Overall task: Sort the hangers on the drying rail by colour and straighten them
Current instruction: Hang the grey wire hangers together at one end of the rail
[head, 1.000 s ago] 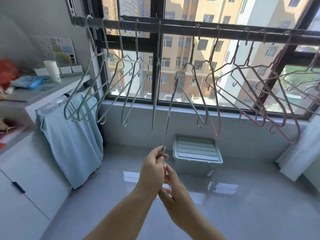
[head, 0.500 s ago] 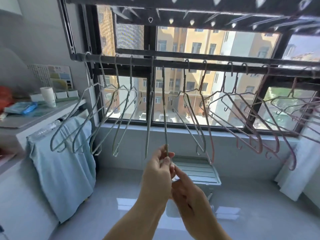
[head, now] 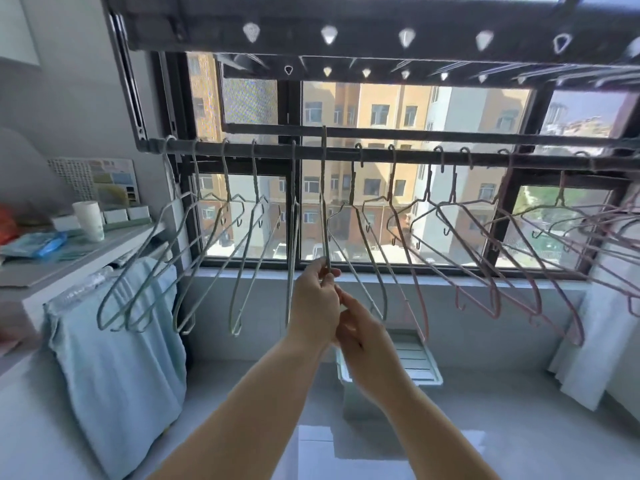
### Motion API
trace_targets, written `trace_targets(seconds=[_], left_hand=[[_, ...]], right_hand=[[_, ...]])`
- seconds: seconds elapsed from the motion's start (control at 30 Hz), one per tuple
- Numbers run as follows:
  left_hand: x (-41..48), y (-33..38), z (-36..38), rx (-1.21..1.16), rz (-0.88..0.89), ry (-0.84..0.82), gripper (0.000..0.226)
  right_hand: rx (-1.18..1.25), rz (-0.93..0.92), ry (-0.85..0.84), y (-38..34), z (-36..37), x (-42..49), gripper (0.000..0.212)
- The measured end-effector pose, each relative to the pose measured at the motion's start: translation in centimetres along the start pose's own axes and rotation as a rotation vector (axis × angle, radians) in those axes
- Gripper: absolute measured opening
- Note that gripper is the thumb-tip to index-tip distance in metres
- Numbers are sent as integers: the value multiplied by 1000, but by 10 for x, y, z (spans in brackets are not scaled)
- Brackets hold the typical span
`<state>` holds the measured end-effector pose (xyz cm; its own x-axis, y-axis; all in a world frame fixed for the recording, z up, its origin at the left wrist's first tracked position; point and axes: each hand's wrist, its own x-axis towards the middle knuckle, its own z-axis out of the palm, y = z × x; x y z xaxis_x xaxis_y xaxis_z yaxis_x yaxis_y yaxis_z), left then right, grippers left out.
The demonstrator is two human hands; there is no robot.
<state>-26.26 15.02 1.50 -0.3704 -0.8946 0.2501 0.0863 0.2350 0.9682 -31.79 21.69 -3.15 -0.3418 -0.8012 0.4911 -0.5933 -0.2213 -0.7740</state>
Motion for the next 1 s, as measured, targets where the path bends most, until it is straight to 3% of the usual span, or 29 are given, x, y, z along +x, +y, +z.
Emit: trace_targets(seconds=[0.17,0.27,0.37,0.43,0.5,0.53,0.63,0.7,0.87,1.0], left_hand=[[7,-17,-1,70,-37,-24,24],[6,-22,-5,109,-11,-30,31],[2,-29,-7,262,46,-51,50],[-11,-28,-5,418,210,53,58],[-24,-26,1,443,463,129,54],[-30,-23,5,414,507,92,51],[-41,-19,17,346,402,-174,53],[-40,-26,22,323,356,-239,52],[-42,-33,20,234,412,-169,49],[-33,-36,19,210,441,-136,50]], right_hand=[[42,143,-52,5,10,-2,42],[-234,103,-126,-9,3,-16,49],[-416,-214,186,-40,-24,-20,31],[-512,-271,348,-51,-43,-12,27],[-597,-102,299,-54,-57,2,38],[-606,21,237,-53,-61,8,43],[-404,298,101,-42,-58,24,40],[-222,367,94,-31,-53,32,33],[34,411,160,-23,-43,40,29],[-6,306,284,-33,-38,54,36]])
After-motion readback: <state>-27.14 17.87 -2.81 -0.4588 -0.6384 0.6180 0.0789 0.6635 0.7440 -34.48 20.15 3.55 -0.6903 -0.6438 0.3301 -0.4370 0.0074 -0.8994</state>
